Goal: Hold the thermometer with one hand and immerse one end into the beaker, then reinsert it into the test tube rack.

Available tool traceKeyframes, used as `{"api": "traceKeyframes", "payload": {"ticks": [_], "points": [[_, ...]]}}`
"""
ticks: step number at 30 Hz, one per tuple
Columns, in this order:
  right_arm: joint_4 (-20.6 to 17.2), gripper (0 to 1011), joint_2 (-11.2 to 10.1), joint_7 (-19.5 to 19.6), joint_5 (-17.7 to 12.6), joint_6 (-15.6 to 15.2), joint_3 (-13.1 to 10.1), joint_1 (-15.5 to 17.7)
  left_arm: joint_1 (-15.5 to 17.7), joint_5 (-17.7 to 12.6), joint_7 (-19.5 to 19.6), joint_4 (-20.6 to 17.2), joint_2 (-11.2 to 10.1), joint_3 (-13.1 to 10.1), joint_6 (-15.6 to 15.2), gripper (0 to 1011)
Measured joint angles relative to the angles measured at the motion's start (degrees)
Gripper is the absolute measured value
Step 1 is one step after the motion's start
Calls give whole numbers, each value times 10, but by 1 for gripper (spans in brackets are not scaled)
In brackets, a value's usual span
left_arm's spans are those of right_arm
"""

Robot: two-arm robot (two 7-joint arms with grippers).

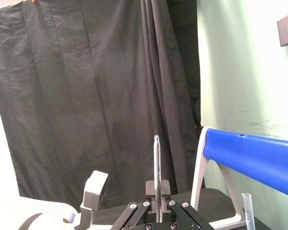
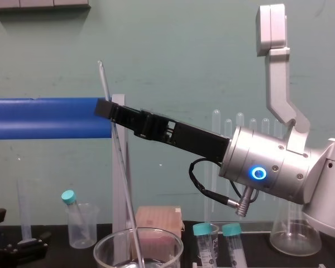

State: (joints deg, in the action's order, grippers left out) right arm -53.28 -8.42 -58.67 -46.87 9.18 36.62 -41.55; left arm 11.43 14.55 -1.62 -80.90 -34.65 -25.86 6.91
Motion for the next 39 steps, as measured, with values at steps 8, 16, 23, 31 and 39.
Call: {"api": "traceKeyframes", "payload": {"ticks": [8, 16, 23, 31, 39], "points": [[0, 57, 0, 0, 0, 0, 0, 0, 0, 0, 0, 0, 0, 0, 0, 1008], [0, 57, 0, 0, 0, 0, 0, 0, 0, 0, 0, 0, 0, 0, 0, 1008], [0, 57, 0, 0, 0, 0, 0, 0, 0, 0, 0, 0, 0, 0, 0, 1008], [0, 57, 0, 0, 0, 0, 0, 0, 0, 0, 0, 0, 0, 0, 0, 1008], [0, 57, 0, 0, 0, 0, 0, 0, 0, 0, 0, 0, 0, 0, 0, 1008]]}}
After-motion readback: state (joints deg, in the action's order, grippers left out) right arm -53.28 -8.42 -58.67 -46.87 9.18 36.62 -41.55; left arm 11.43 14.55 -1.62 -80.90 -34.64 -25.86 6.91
